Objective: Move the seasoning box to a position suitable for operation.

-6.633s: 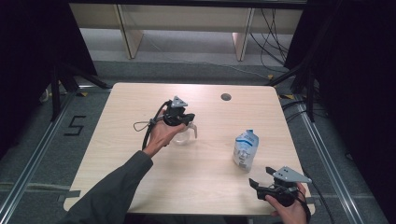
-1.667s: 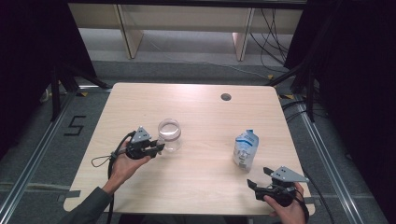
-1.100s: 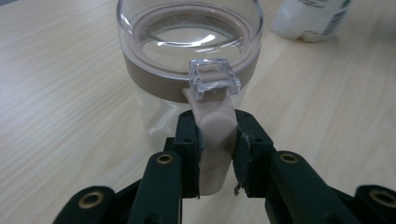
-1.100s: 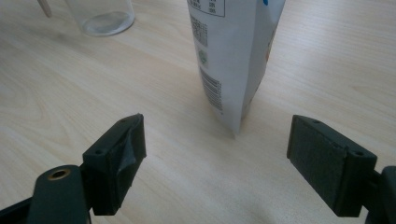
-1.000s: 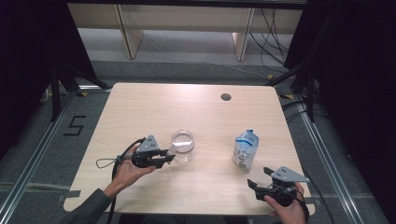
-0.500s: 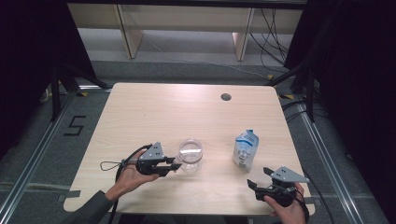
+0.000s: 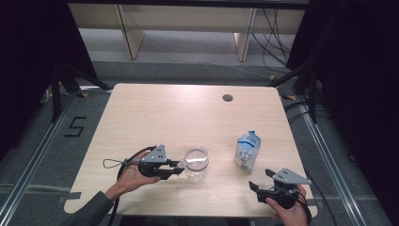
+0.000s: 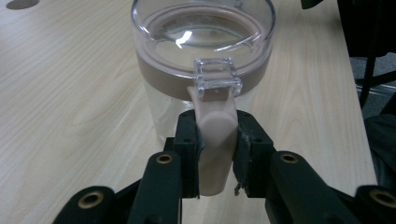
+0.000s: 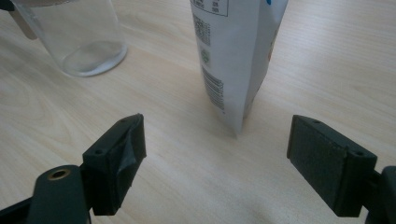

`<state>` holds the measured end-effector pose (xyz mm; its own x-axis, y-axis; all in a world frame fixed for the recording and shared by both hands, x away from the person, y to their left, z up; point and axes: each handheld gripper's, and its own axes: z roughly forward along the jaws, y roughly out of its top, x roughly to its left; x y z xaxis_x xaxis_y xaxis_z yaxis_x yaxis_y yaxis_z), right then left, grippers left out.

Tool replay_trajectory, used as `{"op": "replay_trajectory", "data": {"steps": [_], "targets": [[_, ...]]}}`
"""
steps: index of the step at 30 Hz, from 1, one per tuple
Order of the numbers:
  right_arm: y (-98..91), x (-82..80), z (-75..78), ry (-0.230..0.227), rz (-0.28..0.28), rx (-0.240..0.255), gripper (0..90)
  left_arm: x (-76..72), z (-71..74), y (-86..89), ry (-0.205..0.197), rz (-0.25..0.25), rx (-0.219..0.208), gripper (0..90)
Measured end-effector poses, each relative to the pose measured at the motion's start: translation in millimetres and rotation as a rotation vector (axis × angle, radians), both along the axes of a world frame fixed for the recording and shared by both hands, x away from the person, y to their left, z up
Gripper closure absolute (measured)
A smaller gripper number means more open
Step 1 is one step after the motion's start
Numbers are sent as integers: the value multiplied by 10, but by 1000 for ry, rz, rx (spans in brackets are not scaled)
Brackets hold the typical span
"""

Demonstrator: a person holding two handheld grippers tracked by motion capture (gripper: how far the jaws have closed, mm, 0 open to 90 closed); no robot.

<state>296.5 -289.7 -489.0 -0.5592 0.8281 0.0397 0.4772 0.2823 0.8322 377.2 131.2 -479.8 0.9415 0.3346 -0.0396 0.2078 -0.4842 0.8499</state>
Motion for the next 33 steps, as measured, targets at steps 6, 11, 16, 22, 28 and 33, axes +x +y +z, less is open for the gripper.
{"op": "replay_trajectory", "data": {"steps": [6, 11, 16, 22, 28, 33], "targets": [[16, -14, 1, 16, -12, 16, 204, 33, -9, 21, -2, 25, -15, 724], [12, -11, 2, 16, -7, 15, 204, 72, -6, 67, -13, 47, -4, 721], [4, 0, -5, 16, 8, 15, 204, 80, -6, 72, -9, 55, -5, 720], [-15, -24, -9, 39, -12, 27, 204, 107, -3, 78, -9, 64, 1, 717], [-30, -10, -17, 15, 0, 20, 204, 107, -15, 82, 3, 87, 5, 627], [-30, -15, -17, 10, 3, 12, 204, 50, 7, 137, 13, 110, -5, 518]]}}
